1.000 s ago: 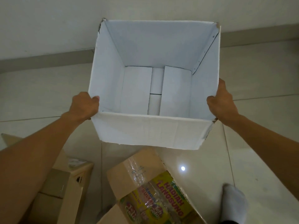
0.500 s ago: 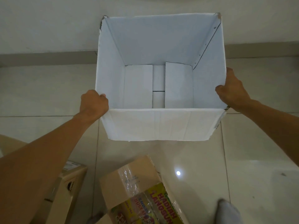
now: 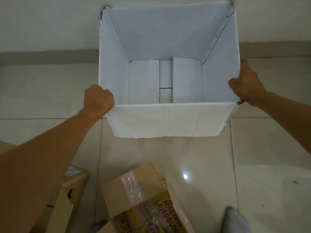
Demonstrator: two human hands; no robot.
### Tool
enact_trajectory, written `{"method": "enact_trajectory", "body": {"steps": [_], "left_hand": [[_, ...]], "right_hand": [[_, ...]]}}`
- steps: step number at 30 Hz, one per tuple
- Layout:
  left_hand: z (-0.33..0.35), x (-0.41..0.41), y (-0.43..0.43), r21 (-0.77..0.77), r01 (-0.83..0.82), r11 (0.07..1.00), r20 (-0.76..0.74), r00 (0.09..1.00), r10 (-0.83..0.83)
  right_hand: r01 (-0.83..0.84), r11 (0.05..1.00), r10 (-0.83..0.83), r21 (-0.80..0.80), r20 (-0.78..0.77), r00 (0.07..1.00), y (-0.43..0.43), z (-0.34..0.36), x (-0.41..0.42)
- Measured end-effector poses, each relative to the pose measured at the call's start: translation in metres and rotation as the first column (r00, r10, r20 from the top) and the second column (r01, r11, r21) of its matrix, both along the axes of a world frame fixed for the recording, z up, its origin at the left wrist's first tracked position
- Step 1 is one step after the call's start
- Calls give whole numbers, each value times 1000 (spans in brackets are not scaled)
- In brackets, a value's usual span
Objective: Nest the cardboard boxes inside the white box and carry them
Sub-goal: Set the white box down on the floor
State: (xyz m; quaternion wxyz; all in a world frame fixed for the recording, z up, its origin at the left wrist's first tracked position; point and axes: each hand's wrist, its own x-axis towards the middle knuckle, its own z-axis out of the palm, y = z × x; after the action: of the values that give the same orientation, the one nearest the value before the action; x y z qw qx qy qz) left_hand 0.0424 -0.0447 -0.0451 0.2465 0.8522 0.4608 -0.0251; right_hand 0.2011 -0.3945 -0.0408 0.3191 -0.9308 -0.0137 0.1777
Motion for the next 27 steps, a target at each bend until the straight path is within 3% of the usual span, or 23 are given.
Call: {"method": "enact_trajectory", "body": {"steps": [7,11,13,16,18,23,27], "left_hand": [[4,-4,3,-92,1,996,8,1000,0],[10,-11,6,-273,-68,960,-18,998,66],[14,-18,4,-306,-85,948,-22,996,83],[22,-34,-3,-325,-91,941,39,993,110],[33,-52,-7,-327,-55,944,118,988,99],[55,-119,1,-273,121,954,259,965,-48],[67,-186,25,-302,159,940,281,957,-72]], "right_hand": [[-1,1000,1,-21,18,1000,0,-2,-5],[159,984,-156,85,-41,987,5,5,-19],[199,976,-204,85,64,977,10,15,-33],[59,998,-61,16,260,964,21,36,-63],[-58,998,55,-2,311,949,36,51,-93],[-160,987,151,15,261,954,87,76,-187],[-172,985,167,6,208,964,136,80,-263]]}}
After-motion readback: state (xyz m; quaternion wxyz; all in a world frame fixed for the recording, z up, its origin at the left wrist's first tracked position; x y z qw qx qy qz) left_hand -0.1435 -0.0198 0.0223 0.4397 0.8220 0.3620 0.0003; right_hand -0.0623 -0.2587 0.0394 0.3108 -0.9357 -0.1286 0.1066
